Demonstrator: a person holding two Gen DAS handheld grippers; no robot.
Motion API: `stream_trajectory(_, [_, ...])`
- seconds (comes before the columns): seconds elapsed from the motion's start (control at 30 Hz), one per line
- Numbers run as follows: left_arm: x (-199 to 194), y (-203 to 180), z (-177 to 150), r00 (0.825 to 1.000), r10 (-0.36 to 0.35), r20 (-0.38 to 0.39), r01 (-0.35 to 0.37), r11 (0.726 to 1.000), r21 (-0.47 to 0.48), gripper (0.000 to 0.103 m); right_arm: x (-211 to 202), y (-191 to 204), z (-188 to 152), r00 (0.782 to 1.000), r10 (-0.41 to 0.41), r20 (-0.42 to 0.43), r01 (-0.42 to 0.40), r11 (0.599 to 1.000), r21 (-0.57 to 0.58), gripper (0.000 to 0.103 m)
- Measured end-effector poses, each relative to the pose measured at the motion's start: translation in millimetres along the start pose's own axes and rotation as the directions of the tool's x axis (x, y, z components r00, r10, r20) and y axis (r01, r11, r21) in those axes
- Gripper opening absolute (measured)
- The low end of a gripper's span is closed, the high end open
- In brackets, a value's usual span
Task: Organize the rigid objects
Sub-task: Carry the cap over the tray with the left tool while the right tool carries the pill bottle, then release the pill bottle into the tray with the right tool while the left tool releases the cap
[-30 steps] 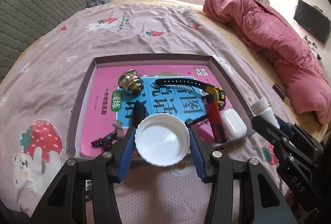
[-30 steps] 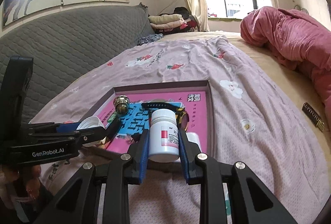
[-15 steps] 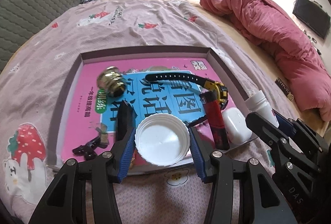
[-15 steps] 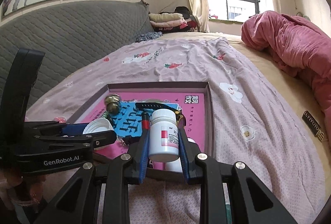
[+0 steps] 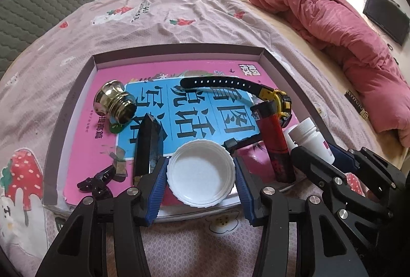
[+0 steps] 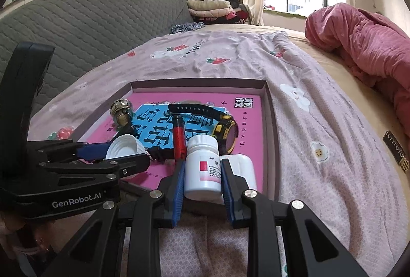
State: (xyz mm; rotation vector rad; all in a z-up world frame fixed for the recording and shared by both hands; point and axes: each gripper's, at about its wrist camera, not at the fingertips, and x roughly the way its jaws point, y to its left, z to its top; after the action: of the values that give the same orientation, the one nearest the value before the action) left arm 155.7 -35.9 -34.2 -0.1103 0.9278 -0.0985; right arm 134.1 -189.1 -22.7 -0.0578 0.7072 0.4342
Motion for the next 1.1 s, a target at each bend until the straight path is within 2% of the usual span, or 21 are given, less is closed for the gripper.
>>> stream_trajectory(0.53, [3, -2, -2, 1.0, -0.004, 0.012, 0.004, 1.0, 0.015, 0.052, 9, 7, -1, 1.0, 0.001, -0.015, -0.002, 1.0, -0.027, 0.027])
stream_trajectory(1.1, [5, -4, -2, 1.0, 0.014, 0.015, -0.015, 1.0, 0.026, 0.052, 10, 1, 2, 0.999, 0.038, -0.026, -0.038, 0.999, 0.016, 0.027])
